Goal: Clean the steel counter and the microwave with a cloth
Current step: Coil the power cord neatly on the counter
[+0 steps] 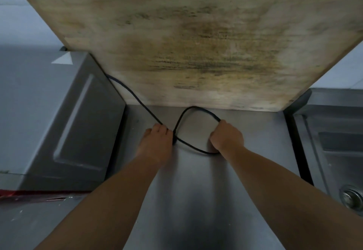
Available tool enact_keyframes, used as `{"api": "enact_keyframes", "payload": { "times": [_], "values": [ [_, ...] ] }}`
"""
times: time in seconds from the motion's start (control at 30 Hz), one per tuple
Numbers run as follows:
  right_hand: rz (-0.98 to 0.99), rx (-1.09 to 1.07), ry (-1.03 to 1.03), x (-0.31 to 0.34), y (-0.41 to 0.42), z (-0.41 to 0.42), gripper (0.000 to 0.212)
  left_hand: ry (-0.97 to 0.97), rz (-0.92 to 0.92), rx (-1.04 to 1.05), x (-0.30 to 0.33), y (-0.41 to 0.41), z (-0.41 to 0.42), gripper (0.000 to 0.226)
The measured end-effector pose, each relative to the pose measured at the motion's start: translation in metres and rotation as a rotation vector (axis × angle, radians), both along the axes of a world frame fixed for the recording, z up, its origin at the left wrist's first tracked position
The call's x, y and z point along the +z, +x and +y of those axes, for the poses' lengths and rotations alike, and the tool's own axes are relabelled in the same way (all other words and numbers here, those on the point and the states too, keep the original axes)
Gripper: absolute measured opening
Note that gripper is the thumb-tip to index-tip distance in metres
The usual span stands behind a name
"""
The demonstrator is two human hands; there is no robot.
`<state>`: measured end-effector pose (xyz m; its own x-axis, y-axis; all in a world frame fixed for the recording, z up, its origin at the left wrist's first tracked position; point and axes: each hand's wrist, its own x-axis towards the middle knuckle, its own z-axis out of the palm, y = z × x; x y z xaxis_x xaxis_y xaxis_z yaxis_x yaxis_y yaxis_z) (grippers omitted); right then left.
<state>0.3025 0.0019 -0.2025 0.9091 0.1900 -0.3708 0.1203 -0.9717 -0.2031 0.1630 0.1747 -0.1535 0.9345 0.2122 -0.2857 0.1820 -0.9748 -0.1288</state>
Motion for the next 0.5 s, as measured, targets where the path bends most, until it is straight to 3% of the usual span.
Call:
{"api": "enact_keyframes", "payload": {
  "times": [0.17, 0.3, 0.5],
  "values": [
    [-0.043, 0.17, -0.002, -0.008, -0.003, -0.005, 0.033, -0.008, -0.085, -0.071, 0.003, 0.016, -0.011, 0.029],
    [-0.219, 0.387, 0.059, -0.015, -0.006, -0.004, 0.03, 0.022, -0.101, -0.05, 0.005, 0.03, -0.013, 0.032],
    [-0.297, 0.669, 0.093, -0.013, -0.015, 0.016, 0.036, -0.009, -0.009, 0.081, 0.001, 0.043, -0.007, 0.035]
  ]
}}
